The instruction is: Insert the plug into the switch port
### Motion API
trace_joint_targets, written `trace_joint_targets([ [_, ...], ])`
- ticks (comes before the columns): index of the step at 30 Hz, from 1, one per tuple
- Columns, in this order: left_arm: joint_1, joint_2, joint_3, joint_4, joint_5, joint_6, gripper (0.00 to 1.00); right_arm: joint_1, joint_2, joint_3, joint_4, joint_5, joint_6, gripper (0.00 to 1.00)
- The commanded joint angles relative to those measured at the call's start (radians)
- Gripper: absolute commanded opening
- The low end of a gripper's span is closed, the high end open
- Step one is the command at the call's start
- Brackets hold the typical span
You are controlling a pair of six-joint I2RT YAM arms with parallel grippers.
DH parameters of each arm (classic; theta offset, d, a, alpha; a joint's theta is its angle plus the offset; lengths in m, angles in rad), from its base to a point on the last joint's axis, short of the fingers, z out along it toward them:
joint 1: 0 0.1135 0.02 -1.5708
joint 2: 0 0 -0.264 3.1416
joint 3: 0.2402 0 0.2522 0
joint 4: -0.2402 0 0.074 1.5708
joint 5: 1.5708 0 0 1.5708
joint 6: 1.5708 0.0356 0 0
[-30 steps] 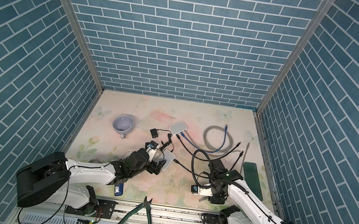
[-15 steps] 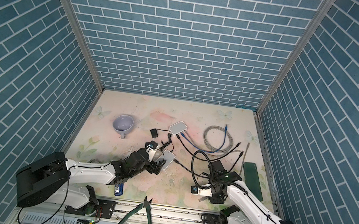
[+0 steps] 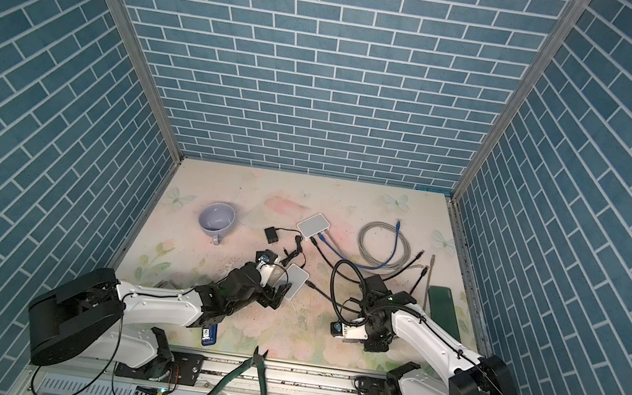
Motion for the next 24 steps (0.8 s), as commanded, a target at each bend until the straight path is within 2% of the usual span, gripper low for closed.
trace_joint_targets([
  [1, 0.005, 0.002, -0.02, 0.032, 0.018, 0.04, 0.99, 0.007, 0.018, 0.05, 0.06, -0.075, 0.021, 0.0],
  [6, 0.005, -0.014, -0.005, -0.025, 0.096, 0.154, 0.97, 0.011, 0.02, 0.123, 0.139, -0.142, 0.092, 0.0],
  [11, 0.005, -0.064, 0.015, -0.14, 0.182, 0.288, 0.94, 0.047, 0.051, 0.173, 0.226, -0.142, 0.165, 0.0],
  [15, 0.005, -0.133, 0.01, -0.177, 0.208, 0.365, 0.95, 0.085, 0.097, 0.19, 0.336, -0.144, 0.233, 0.0],
  [17, 0.005, -0.165, -0.003, -0.169, 0.25, 0.423, 0.95, 0.105, 0.124, 0.2, 0.372, -0.151, 0.255, 0.0],
  [21, -0.002, -0.227, -0.087, -0.04, 0.338, 0.535, 0.94, 0.144, 0.18, 0.228, 0.419, -0.167, 0.287, 0.0],
  [24, -0.004, -0.254, -0.074, -0.084, 0.333, 0.551, 0.92, 0.159, 0.198, 0.235, 0.46, -0.181, 0.317, 0.0],
])
